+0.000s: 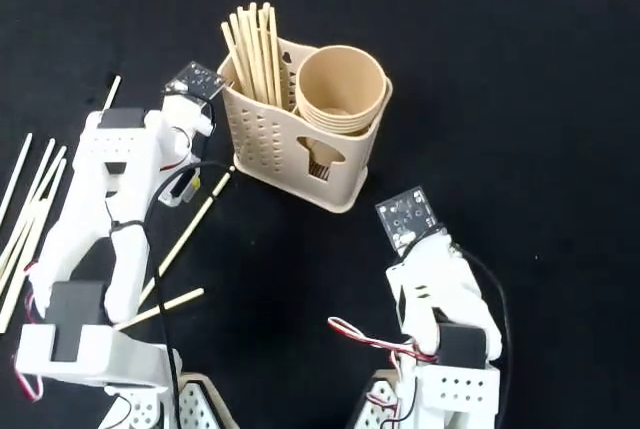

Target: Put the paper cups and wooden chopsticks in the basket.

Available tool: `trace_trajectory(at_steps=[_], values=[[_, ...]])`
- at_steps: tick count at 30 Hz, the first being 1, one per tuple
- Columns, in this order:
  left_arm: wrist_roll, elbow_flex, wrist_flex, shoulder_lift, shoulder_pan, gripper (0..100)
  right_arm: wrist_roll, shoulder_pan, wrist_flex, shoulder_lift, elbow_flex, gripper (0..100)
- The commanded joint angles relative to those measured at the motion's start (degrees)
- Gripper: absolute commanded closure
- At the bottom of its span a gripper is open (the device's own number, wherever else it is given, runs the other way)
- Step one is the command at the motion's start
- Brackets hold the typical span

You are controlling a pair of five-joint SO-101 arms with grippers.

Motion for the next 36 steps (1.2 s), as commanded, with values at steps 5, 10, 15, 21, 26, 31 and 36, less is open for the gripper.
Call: trace_trajectory(at_steps=[5, 10, 15, 21, 26, 31, 36], values=[[1.7, 10.2, 0.4, -17.7, 0.0, 89, 0.2, -0.7, -0.7, -4.1, -0.3, 94.6], [11.0, 15.7, 0.0, -32.8, -0.1, 85, 0.2, -0.7, -0.7, -4.1, -0.3, 94.6], [19.7, 19.2, -0.1, -40.5, -0.3, 79, 0.2, -0.7, -0.6, -4.1, -0.3, 94.6], [26.7, 23.8, -5.1, -41.0, -0.7, 79, 0.2, -0.7, -0.6, -4.1, -0.3, 94.6], [30.3, 24.6, -8.2, -36.6, -5.5, 79, 0.2, -0.7, -0.6, -4.1, -0.3, 94.6], [25.6, 21.0, -8.1, -22.3, -3.8, 79, 0.2, -0.7, -0.6, -4.1, -0.3, 94.6], [23.3, 16.1, -8.0, -9.7, 0.7, 79, 0.2, -0.7, -0.6, -4.1, -0.3, 94.6]])
